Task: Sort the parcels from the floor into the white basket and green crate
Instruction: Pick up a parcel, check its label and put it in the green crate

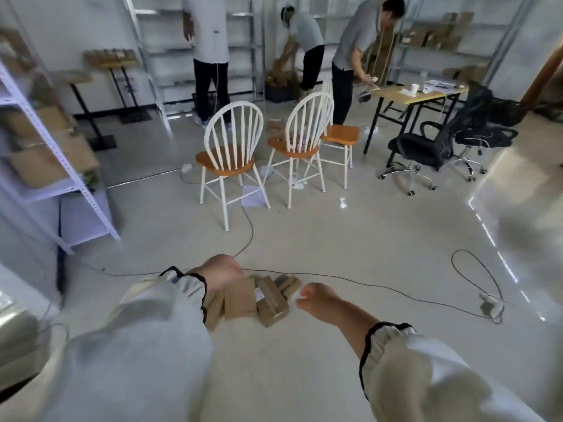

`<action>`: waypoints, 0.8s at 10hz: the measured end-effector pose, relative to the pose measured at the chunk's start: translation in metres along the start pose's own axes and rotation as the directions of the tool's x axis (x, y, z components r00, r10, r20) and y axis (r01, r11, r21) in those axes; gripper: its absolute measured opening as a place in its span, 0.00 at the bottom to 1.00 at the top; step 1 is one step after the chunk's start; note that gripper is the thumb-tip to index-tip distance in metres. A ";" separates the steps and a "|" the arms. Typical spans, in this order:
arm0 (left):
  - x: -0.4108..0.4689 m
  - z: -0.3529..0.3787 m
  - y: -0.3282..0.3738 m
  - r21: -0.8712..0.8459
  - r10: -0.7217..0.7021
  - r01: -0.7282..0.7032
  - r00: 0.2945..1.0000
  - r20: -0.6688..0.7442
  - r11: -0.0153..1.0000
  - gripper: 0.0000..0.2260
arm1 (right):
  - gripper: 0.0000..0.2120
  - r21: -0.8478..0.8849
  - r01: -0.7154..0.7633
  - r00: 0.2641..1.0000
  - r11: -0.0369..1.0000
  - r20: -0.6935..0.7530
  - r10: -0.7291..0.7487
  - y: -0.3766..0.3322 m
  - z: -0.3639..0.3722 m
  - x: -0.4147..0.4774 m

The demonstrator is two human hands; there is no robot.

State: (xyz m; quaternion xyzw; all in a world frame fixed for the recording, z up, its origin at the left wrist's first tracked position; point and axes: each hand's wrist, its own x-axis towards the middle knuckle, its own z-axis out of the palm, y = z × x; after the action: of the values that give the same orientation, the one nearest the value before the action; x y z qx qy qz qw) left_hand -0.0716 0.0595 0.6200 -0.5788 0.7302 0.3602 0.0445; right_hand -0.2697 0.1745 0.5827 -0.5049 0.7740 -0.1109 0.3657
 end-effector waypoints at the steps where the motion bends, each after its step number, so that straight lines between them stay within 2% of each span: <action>1: 0.018 -0.008 -0.041 -0.105 -0.138 0.132 0.989 -0.052 0.986 0.13 | 0.05 -0.050 -0.003 0.995 0.999 0.103 0.008 -0.008 0.016 0.043; 2: 0.039 -0.013 -0.075 -0.197 -0.258 0.237 0.962 -0.090 0.951 0.17 | 0.08 -0.056 0.011 0.983 0.998 0.183 0.000 -0.019 0.026 0.090; 3: 0.063 -0.008 -0.110 -0.296 -0.359 0.309 0.924 -0.132 0.904 0.16 | 0.17 -0.091 0.059 0.962 0.994 0.272 -0.033 -0.032 0.043 0.143; 4: 0.079 0.007 -0.149 -0.413 -0.455 0.364 0.878 -0.146 0.835 0.09 | 0.15 -0.148 0.100 0.943 0.984 0.330 -0.046 -0.041 0.080 0.196; 5: 0.097 0.039 -0.199 -0.420 -0.519 0.441 0.850 -0.088 0.793 0.04 | 0.09 -0.172 0.153 0.891 0.973 0.450 -0.061 -0.044 0.143 0.236; 6: 0.125 0.098 -0.274 -0.500 -0.576 0.465 0.813 -0.085 0.731 0.05 | 0.13 -0.207 0.238 0.836 0.949 0.540 -0.092 -0.036 0.230 0.274; 7: 0.163 0.177 -0.359 -0.567 -0.605 0.463 0.793 -0.079 0.681 0.13 | 0.21 -0.222 0.289 0.771 0.931 0.631 -0.089 -0.017 0.329 0.316; 8: 0.204 0.258 -0.439 -0.581 -0.686 0.546 0.727 -0.028 0.604 0.23 | 0.20 -0.249 0.338 0.750 0.908 0.653 -0.101 0.007 0.432 0.370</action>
State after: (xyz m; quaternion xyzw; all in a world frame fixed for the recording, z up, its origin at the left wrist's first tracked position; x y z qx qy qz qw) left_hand 0.1569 0.0118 0.1236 -0.8243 0.3517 0.4349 -0.0878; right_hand -0.0639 -0.0559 0.1053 -0.6584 0.5486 0.1606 0.4896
